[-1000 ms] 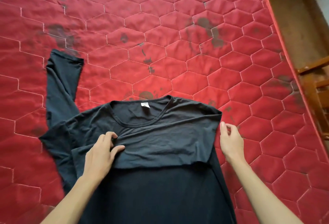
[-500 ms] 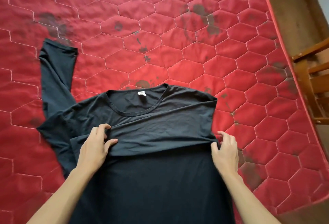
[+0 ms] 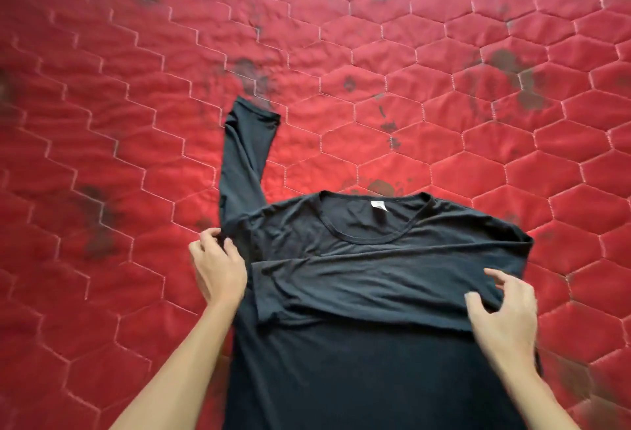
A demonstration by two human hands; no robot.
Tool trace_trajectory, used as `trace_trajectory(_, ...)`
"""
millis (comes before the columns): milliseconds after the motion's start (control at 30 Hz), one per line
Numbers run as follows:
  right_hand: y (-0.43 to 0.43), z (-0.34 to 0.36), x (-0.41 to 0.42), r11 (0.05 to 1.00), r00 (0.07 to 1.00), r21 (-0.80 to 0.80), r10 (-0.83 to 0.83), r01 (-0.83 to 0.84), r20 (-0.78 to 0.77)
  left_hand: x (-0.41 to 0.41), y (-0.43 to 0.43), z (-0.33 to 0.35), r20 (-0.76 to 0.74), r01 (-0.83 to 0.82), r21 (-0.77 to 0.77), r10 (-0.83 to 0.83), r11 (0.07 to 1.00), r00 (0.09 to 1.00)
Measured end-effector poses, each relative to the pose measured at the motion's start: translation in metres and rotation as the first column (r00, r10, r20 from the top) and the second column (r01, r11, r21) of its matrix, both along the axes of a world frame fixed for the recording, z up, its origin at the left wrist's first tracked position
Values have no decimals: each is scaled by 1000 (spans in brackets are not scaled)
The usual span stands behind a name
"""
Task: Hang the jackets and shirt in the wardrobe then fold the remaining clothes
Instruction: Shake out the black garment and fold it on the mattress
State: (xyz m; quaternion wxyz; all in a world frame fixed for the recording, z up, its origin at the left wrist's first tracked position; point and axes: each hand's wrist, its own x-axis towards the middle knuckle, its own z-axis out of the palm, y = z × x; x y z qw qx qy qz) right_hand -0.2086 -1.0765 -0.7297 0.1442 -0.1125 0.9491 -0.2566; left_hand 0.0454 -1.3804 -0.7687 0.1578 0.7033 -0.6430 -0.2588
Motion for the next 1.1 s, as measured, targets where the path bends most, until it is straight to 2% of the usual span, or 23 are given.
trace_trajectory(100, -82, -5, 32, 971, 973, -107, 221, -214, 66, 19, -37, -4, 36, -314, 217, 314, 924, 949)
trace_trajectory(133, -111, -8, 45, 946, 950, -146, 304, -290, 78, 24, -48, -7, 9, -378, 300, 394, 876, 919)
trace_trajectory(167, -138, -10, 60, 911, 918, -176, 390, -372, 79, 26, -57, -10, -84, -406, 399, 473, 822, 877)
trace_trajectory(233, -191, -13, 89, 827, 832, -191, 549, -529, 74, 24, -68, -8, -312, -310, 658, 623, 686, 717)
trace_trajectory(267, -214, -13, 102, 787, 791, -179, 608, -590, 68, 20, -71, -3, -361, -209, 756, 662, 620, 656)
trace_trajectory(300, -237, -14, 114, 750, 754, -162, 655, -641, 46, 18, -72, 2, -370, -116, 817, 667, 565, 646)
trace_trajectory(400, -293, -19, 142, 668, 668, -22, 742, -744, -47, 16, -74, 11, -368, 67, 881, 589, 469, 719)
trace_trajectory(500, -331, -24, 158, 560, 610, 273, 779, -782, 149, 30, -73, 8, -407, 154, 869, 502, 471, 763)
trace_trajectory(567, -350, -25, 166, 516, 612, 382, 767, -766, 191, 44, -72, 4, -452, 210, 851, 467, 481, 760)
trace_trajectory(700, -377, -29, 182, 475, 633, 507, 750, -719, 194, 84, -73, -4, -528, 310, 820, 424, 481, 736)
trace_trajectory(767, -395, -24, 192, 526, 647, 416, 726, -741, 234, 105, -77, -7, -535, 285, 818, 481, 499, 694)
trace_trajectory(833, -413, -15, 210, 586, 603, 170, 710, -792, 363, 121, -81, -8, -546, 252, 821, 577, 512, 608)
trace_trajectory(867, -422, -12, 220, 600, 546, 25, 710, -800, 445, 128, -85, -8, -549, 237, 826, 632, 512, 548)
trace_trajectory(933, -435, -4, 250, 709, 434, -214, 611, -672, 662, 140, -95, -8, -562, 245, 826, 714, 507, 416)
trace_trajectory(1000, -445, 3, 275, 818, 279, -320, 486, -477, 828, 153, -108, -1, -599, 295, 794, 765, 531, 237)
trace_trajectory(1067, -454, 10, 293, 873, 167, -347, 420, -343, 892, 172, -123, 5, -603, 333, 754, 798, 567, 7)
trace_trajectory(1100, -457, 14, 299, 889, 98, -342, 386, -304, 917, 182, -133, 8, -602, 351, 730, 795, 586, -75)
